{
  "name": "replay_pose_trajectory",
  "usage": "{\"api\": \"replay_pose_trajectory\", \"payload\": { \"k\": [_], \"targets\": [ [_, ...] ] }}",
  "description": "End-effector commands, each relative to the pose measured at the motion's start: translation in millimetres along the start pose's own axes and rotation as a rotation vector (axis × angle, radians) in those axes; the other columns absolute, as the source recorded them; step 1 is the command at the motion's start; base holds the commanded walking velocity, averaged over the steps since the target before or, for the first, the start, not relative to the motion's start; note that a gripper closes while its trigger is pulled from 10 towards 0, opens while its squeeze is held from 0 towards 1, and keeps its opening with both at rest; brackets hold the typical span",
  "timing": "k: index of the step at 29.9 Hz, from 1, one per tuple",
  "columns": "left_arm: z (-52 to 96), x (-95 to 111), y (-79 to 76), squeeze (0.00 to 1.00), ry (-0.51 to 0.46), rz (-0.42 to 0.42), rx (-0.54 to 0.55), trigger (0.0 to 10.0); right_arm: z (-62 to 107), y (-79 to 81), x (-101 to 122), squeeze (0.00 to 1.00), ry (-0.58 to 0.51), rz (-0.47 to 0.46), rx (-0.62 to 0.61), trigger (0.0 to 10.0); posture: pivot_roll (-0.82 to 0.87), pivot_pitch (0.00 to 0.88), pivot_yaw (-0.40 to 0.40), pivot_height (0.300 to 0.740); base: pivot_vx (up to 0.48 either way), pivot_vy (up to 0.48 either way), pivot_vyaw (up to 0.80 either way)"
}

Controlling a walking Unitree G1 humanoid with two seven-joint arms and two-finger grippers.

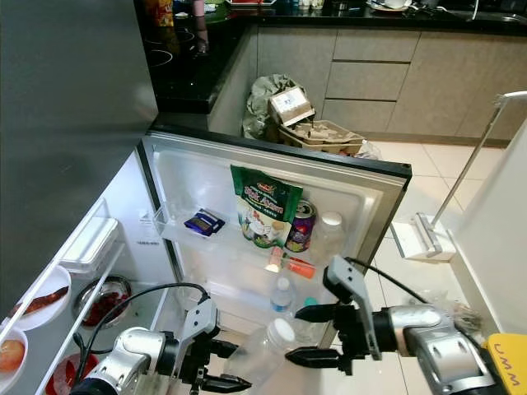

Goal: Restocking fridge

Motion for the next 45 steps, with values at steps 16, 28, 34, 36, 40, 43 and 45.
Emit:
{"api": "replay_pose_trajectory", "payload": {
  "k": [16, 28, 34, 36, 40, 43, 45],
  "targets": [
    [5.3, 2.2, -10.8, 0.00, 0.007, 0.001, -0.073, 10.0, -2.5, 4.0, 3.6, 0.00, 0.013, 0.037, 0.021, 4.5, -0.06, 0.000, -0.003, 0.740, 0.000, 0.000, 0.00],
    [6.3, 4.8, -11.5, 0.00, 0.005, 0.001, -0.082, 10.0, 0.7, 4.9, 5.5, 0.00, 0.015, 0.043, 0.028, 0.0, -0.06, 0.000, -0.003, 0.740, 0.000, 0.000, 0.00],
    [5.8, 8.8, -10.1, 0.00, -0.021, 0.006, -0.072, 10.0, 0.8, 5.0, 6.3, 0.00, 0.014, 0.047, 0.029, 0.0, -0.06, 0.000, -0.005, 0.740, 0.000, 0.000, 0.00],
    [5.6, 9.8, -9.8, 0.00, -0.026, 0.007, -0.069, 10.0, 0.8, 5.3, 6.7, 0.00, 0.013, 0.048, 0.031, 0.0, -0.06, 0.000, -0.005, 0.740, 0.000, 0.000, 0.00],
    [4.8, 11.6, -9.2, 0.00, -0.035, 0.010, -0.066, 10.0, 0.7, 6.7, 7.9, 0.00, 0.009, 0.049, 0.038, 0.0, -0.07, 0.000, -0.002, 0.740, 0.000, 0.000, 0.00],
    [3.8, 14.0, -8.6, 0.13, -0.056, 0.033, -0.064, 10.0, 0.6, 7.2, 8.9, 0.00, 0.006, 0.053, 0.038, 0.0, -0.07, 0.000, -0.002, 0.740, 0.000, 0.000, 0.00],
    [3.5, 15.3, -9.1, 1.00, -0.068, 0.052, -0.071, 10.0, 0.8, 5.8, 9.8, 0.00, 0.005, 0.061, 0.029, 0.0, -0.07, 0.000, -0.001, 0.740, 0.000, 0.000, 0.00]
  ]
}}
Point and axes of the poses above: a point about 5 cm out from each wrist's last joint towards the gripper, its own z axis pointing back from the gripper into the wrist, its own x axis along the axis of the wrist's last joint, y = z × x, the point moved 6 cm from there along -z, pointing out of the wrist towards the gripper, and after that the axes turned 10 degrees about -z, right-handed, at the moved point
